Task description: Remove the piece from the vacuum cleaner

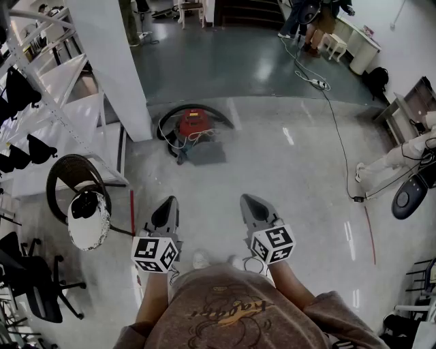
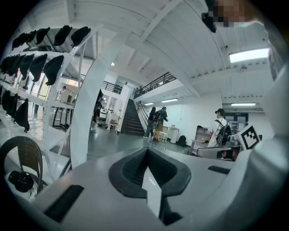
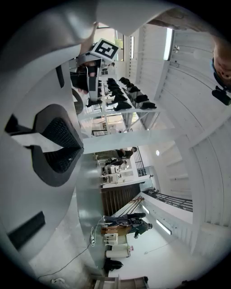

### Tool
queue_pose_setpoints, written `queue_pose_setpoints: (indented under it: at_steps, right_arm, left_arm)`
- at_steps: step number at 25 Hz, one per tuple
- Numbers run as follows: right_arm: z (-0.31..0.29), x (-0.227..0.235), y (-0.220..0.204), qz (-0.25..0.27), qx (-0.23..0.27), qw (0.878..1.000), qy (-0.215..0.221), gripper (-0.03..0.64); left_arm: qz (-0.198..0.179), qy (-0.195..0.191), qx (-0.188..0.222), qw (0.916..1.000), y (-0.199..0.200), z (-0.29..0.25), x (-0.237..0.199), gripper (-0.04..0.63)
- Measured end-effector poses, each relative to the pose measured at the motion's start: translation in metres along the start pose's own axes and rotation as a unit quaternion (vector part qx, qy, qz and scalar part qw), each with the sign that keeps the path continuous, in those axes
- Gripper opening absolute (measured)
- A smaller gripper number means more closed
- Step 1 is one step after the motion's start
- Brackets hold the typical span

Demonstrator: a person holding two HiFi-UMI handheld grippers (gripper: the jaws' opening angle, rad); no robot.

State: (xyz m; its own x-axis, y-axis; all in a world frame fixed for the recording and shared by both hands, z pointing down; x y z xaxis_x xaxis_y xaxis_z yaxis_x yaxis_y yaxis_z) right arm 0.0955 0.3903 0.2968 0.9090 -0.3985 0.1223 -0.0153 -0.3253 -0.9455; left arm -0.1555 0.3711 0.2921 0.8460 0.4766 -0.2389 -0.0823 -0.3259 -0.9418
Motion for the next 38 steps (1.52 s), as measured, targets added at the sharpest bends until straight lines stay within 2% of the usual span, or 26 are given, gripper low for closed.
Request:
queue_pose_setpoints:
  at_steps: [7, 14, 20, 25, 32, 38]
  right_arm:
    - [-0.015, -0.013, 0.001, -0.008, 0.012, 1.000, -0.010, 0.000]
    - [-0.027, -0.020, -0.004, -0.013, 0.018, 0.999, -0.040, 0.000]
    - [-0.037, -0.016, -0.007, -0.025, 0.011, 0.998, -0.058, 0.000]
    - [-0.061, -0.004, -0.010, -0.028, 0.005, 0.998, -0.058, 0.000]
    - [-0.114, 0.028, 0.005, -0.031, 0.007, 0.999, -0.043, 0.000]
    - [-0.175, 0.073, 0.030, -0.034, 0.002, 0.999, -0.021, 0.000]
  left_arm:
    - [-0.002, -0.016, 0.004, 0.9999, 0.002, -0.005, -0.019, 0.002]
    - [-0.011, -0.044, -0.001, 0.9990, 0.002, -0.017, -0.043, 0.002]
    - [0.000, -0.052, -0.008, 0.9986, 0.001, -0.030, -0.057, 0.002]
    - [-0.004, -0.061, -0.006, 0.9981, 0.005, -0.055, -0.064, 0.002]
    - [-0.007, -0.051, -0.008, 0.9986, 0.016, -0.107, -0.077, 0.002]
    - [0.004, -0.032, -0.007, 0.9995, 0.040, -0.171, -0.095, 0.002]
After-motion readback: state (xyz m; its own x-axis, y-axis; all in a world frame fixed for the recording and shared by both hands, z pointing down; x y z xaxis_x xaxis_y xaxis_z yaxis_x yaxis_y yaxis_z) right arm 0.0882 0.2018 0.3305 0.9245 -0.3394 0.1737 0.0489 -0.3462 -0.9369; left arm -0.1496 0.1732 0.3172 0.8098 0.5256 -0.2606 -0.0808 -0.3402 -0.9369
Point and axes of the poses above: the fingertips, and each gripper's own axes: z backward along the fingers, x to its right, y out of its top, the point moved 6 cm from there along z, backward along the fingers, and after that the axes turned 5 degrees about -x, right-handed, at the moved point
